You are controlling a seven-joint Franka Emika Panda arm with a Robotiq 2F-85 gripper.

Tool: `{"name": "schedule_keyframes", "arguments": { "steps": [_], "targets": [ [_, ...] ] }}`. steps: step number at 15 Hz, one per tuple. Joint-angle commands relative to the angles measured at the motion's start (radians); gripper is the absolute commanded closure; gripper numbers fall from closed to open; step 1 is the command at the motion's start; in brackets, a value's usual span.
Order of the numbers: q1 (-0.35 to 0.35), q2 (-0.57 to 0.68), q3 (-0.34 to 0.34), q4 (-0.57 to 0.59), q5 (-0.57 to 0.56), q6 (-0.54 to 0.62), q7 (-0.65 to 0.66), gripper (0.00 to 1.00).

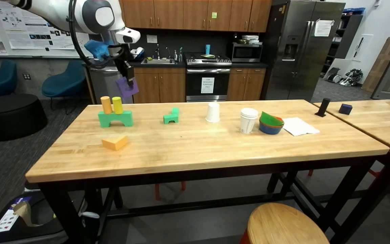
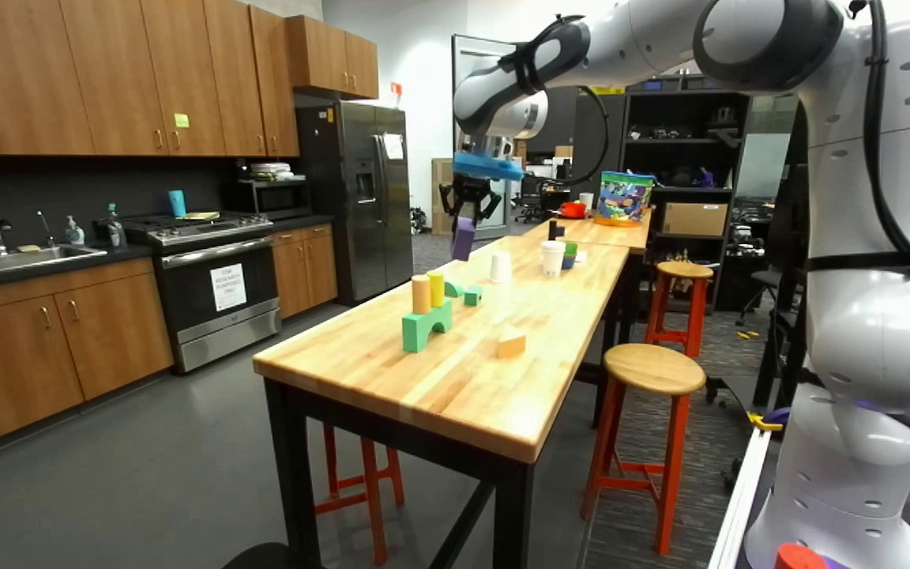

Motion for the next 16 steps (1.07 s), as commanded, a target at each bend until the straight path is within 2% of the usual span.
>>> {"name": "schedule_keyframes", "arguments": {
  "steps": [1,2,16],
  "targets": [
    [-0.006,0.007,0.004,0.024,0.001,-0.034,-0.037,0.84],
    [-0.002,-0.004,0.003,0.005,0.0,-0.013,-0.011,0.59],
    [-0.003,0.005,0.003,0.008,0.0,-0.017,-0.023,0.59]
  ]
}}
